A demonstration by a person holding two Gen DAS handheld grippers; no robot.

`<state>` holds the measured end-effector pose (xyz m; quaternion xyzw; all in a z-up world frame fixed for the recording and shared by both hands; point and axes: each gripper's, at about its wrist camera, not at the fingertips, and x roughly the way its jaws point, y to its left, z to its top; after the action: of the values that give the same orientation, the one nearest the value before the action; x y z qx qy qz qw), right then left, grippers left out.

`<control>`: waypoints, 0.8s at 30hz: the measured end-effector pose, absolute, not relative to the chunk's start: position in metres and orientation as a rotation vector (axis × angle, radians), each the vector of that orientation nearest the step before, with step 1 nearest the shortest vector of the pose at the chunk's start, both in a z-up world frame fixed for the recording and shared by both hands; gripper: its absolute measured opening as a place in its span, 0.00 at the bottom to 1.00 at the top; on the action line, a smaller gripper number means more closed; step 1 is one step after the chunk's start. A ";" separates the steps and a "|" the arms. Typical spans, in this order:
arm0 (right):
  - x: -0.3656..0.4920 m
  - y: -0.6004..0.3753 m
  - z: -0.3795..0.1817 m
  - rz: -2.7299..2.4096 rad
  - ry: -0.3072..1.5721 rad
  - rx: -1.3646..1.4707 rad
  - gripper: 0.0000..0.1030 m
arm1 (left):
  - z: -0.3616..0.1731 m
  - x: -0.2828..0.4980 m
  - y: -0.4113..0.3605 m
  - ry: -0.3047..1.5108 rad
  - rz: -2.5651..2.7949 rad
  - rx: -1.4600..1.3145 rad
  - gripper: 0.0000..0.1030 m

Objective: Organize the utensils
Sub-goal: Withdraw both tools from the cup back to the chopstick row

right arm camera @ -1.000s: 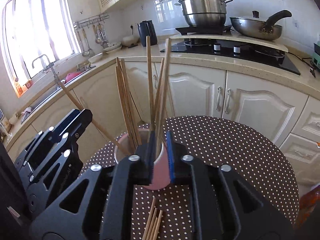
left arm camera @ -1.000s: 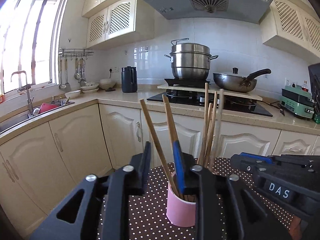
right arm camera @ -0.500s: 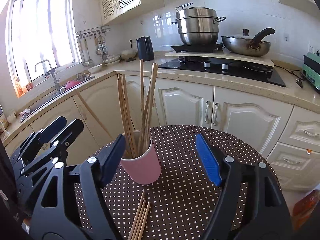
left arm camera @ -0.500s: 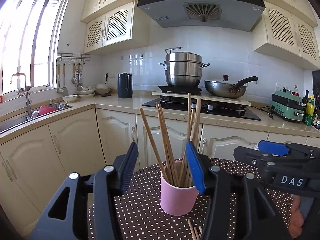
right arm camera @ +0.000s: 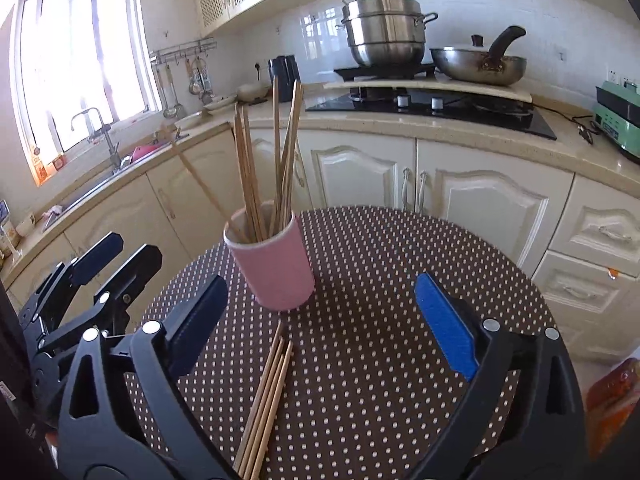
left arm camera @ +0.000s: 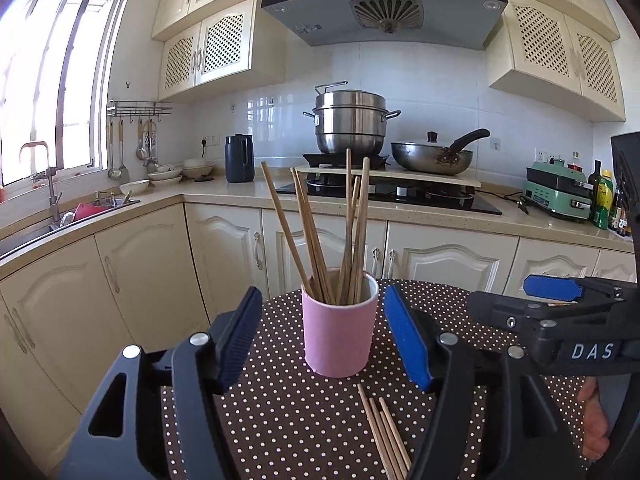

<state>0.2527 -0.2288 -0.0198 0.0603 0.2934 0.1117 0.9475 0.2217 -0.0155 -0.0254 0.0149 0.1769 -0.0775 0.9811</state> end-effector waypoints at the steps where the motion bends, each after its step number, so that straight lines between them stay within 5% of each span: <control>1: 0.251 -0.228 -0.024 0.228 0.610 0.125 0.91 | -0.029 0.219 -0.015 0.367 -0.153 0.023 0.62; 24: 0.239 -0.213 -0.116 0.152 0.829 0.135 0.91 | -0.110 0.204 0.017 0.604 -0.113 -0.021 0.62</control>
<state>0.2391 -0.2127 -0.1160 0.0654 0.4021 0.0736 0.9103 0.2040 0.0172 -0.1100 -0.0102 0.2975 -0.0557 0.9531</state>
